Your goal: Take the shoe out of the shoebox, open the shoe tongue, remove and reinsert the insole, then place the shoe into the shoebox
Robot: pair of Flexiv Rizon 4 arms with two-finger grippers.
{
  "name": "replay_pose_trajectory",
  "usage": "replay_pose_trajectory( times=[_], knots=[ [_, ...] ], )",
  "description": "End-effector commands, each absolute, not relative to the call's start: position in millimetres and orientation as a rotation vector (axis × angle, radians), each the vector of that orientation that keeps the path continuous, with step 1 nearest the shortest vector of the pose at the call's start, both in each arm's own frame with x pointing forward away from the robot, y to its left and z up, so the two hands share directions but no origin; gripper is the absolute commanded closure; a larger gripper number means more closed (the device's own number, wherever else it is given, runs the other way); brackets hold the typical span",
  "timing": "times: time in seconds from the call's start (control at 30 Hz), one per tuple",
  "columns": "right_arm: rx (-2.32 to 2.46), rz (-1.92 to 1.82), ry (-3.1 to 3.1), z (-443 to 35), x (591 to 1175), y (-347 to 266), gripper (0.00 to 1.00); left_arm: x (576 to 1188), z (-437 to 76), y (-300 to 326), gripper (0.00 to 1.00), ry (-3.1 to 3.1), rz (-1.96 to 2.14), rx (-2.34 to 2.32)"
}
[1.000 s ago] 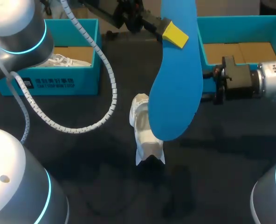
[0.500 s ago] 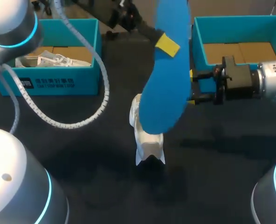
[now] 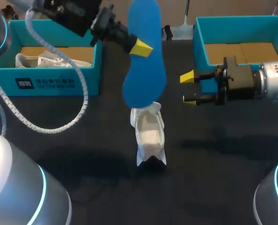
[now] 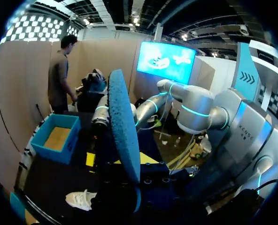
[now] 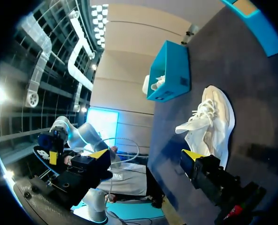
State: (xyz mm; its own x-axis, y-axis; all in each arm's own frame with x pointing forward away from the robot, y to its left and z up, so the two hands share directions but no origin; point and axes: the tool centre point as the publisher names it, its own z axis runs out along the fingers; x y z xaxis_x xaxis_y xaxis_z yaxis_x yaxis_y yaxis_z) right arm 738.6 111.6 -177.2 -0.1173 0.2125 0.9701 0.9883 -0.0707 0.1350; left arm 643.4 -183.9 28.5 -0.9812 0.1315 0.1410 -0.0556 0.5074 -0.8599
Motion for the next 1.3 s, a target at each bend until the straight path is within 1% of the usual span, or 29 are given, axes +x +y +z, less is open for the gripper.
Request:
replay_pose_trajectory(
  times=[0.03,0.53,0.73,0.77,0.83,0.9,0.93,0.97,1.1,1.13,1.17,1.2,1.23,1.3],
  knots=[
    [-1.369,-1.261,-1.42,-177,739,113,0.0,656,13,-159,1.0,-2.754,1.818,-0.264],
    [-1.369,-1.261,-1.42,-177,739,113,0.0,656,13,-159,1.0,-2.754,1.818,-0.264],
    [-1.369,-1.261,-1.42,-177,739,113,0.0,675,-17,-149,1.0,-2.881,1.978,-0.91],
    [-1.369,-1.261,-1.42,-177,739,113,0.0,677,-18,-150,1.0,-2.885,1.984,-0.88],
    [-1.369,-1.261,-1.42,-177,739,113,0.0,681,-20,-149,1.0,-2.884,2.058,-0.999],
    [-1.369,-1.261,-1.42,-177,739,113,0.0,685,-27,-149,1.0,-2.901,2.082,-1.245],
    [-1.369,-1.261,-1.42,-177,739,113,0.0,688,-29,-148,1.0,-2.926,2.118,-1.175],
    [-1.369,-1.261,-1.42,-177,739,113,0.0,687,-31,-148,1.0,-2.935,2.11,-1.357],
    [-1.369,-1.261,-1.42,-177,739,113,0.0,694,-43,-144,1.0,-2.971,2.212,-1.712],
    [-1.369,-1.261,-1.42,-177,739,113,0.0,696,-49,-142,1.0,-2.953,2.19,-1.921],
    [-1.369,-1.261,-1.42,-177,739,113,0.0,698,-52,-140,1.0,-2.939,2.215,-1.977],
    [-1.369,-1.261,-1.42,-177,739,113,0.0,701,-56,-139,1.0,-2.919,2.208,-2.129],
    [-1.369,-1.261,-1.42,-177,739,113,0.0,705,-59,-138,1.0,-2.934,2.185,-2.158],
    [-1.369,-1.261,-1.42,-177,739,113,0.0,711,-64,-138,1.0,-2.881,2.14,-2.396]
  ],
)
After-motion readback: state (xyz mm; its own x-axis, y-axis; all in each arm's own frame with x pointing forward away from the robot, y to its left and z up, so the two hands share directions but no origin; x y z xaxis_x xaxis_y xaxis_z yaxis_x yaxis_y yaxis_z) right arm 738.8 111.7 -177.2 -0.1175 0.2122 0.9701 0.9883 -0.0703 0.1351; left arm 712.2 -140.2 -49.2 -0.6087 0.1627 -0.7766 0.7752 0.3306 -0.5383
